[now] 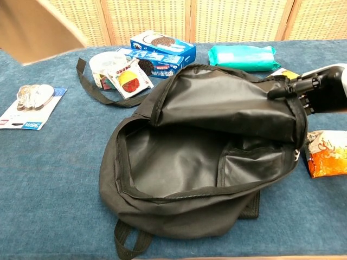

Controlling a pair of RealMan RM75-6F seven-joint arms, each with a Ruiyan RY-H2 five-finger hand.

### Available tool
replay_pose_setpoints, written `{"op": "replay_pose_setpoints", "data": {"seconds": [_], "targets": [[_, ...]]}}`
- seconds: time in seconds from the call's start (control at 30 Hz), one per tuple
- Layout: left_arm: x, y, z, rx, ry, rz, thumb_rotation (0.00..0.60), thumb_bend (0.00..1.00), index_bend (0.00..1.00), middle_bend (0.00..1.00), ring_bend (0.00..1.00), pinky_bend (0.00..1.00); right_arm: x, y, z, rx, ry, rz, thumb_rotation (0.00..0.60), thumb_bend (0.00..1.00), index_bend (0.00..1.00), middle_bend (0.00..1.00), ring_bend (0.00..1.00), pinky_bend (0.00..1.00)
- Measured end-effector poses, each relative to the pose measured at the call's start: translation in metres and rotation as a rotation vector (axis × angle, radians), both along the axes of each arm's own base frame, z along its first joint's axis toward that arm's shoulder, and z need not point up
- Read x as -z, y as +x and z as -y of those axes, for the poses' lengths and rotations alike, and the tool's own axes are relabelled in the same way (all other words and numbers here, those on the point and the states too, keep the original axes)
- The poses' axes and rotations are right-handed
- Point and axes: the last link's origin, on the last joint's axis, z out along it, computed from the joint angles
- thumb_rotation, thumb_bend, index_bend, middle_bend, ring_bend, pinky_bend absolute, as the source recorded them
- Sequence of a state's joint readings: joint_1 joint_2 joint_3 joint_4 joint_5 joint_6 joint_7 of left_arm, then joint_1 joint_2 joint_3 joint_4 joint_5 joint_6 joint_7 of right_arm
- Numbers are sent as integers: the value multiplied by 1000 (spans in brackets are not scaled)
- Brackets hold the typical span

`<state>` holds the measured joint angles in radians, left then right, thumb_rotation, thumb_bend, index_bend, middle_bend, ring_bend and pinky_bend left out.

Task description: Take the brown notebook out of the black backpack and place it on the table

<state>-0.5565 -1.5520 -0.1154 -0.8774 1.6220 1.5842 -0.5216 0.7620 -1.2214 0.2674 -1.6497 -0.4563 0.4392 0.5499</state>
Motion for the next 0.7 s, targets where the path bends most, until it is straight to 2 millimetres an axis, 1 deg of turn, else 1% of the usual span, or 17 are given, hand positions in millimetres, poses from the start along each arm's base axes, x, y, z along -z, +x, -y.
{"op": "replay_pose_setpoints", "data": {"seconds": [0.03,0.07,0.1,0.13,0.2,0.27,0.33,0.43,0.53,0.6,0.63,0.7], "targets": [[2,-9,1,-22,-3,-26,600,350,526,218,151,293,1,0,-2,-2,5,1,600,1000,719,745,712,690],[5,-20,3,-51,-16,-61,600,304,419,132,83,240,1,-1,-3,-3,10,1,600,1000,719,745,712,690],[7,-26,4,-71,-29,-83,600,243,282,44,23,168,2,-1,-4,-5,14,2,600,1000,719,745,712,691],[9,-31,5,-89,-42,-99,600,183,175,5,1,121,2,-2,-5,-6,17,2,600,1000,719,745,712,691],[12,-38,8,-122,-78,-114,600,103,59,0,0,66,3,-2,-6,-11,21,2,600,1000,719,745,712,691],[15,-40,13,-150,-124,-104,600,49,15,0,0,34,3,-2,-8,-21,23,-2,600,1000,719,745,712,691],[16,-39,19,-170,-165,-84,600,4,0,0,0,2,3,-2,-9,-37,22,-12,600,1000,719,745,712,691],[14,-34,30,-197,-231,-33,600,0,0,0,0,0,2,-3,-12,-77,20,-40,600,1000,719,745,712,691],[5,-27,40,-219,-270,11,600,0,0,0,0,0,1,-3,-17,-135,12,-80,600,1000,719,745,712,690],[-6,-23,46,-232,-277,29,600,0,0,0,0,0,-1,-4,-22,-185,-5,-112,600,977,719,735,709,690],[-12,-23,49,-239,-274,33,600,0,0,0,0,0,-3,-4,-23,-210,-15,-128,600,921,718,708,689,679],[-23,-22,52,-254,-257,37,600,0,0,0,0,0,-6,-4,-27,-280,-45,-171,600,738,701,631,609,600]]}}
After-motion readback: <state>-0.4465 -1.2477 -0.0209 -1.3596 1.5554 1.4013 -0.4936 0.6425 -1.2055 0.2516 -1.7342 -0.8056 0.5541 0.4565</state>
